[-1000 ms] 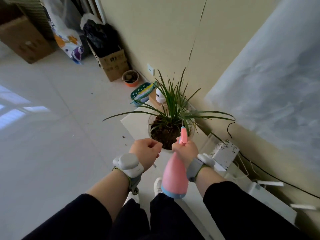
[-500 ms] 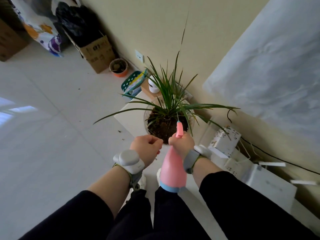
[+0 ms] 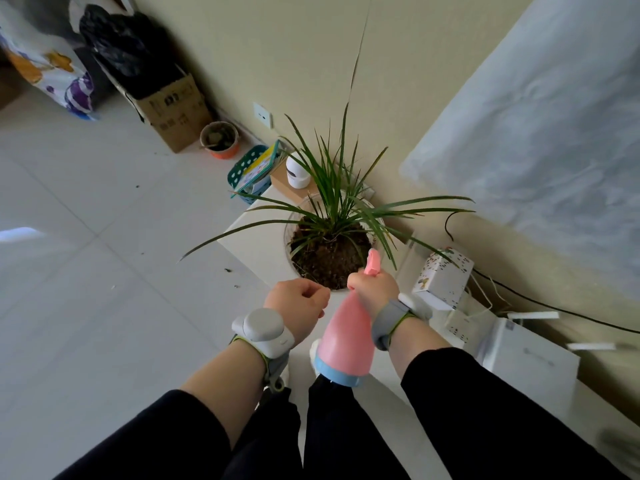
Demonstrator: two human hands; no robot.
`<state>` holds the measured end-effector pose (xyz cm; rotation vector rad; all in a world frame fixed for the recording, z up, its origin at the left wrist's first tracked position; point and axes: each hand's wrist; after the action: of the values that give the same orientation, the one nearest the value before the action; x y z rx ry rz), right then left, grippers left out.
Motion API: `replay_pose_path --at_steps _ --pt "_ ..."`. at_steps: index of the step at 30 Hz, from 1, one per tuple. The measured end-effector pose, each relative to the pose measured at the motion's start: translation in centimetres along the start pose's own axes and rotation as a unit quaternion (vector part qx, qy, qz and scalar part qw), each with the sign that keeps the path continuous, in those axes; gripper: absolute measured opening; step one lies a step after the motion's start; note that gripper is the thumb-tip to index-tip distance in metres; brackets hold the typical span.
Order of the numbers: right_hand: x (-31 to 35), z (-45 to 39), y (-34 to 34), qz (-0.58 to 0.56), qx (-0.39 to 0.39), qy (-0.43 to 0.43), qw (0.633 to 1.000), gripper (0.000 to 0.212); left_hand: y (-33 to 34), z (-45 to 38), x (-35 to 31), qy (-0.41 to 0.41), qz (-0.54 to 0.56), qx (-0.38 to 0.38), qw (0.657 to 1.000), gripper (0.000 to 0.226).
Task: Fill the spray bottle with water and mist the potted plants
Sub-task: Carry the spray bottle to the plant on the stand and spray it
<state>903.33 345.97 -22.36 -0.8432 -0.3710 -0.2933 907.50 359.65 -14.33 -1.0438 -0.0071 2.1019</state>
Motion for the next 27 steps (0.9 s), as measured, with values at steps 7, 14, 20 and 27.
replay_pose_path --at_steps 7,14,20,27 --pt "-0.8 -0.6 1.0 0.027 -0.014 0.033 0.999 0.017 -0.3 -0.1 0.3 0.007 -0.018 0.017 1.000 0.015" --pt "0.0 1.3 -0.8 0.022 0.027 0.013 0.999 0.013 -0.2 0.0 1.1 0.009 -0.036 0.055 0.998 0.010" --pt "0.5 2.0 -2.9 0.023 0.088 -0.032 0.995 0.024 0.9 0.2 2.1 0.005 -0.042 0.087 0.995 0.009" --pt "1.0 2.1 -3.6 0.035 0.081 -0.047 0.995 0.028 1.6 -0.3 2.2 -0.001 -0.027 0.097 0.995 0.020"
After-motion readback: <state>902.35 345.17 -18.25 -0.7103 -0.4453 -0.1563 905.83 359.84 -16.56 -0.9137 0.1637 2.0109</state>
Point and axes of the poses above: each hand's wrist, its own z-axis away from the middle knuckle, its own y-axis out of the palm, x = y × z, and after that the axes turned 2 degrees about z, right-handed
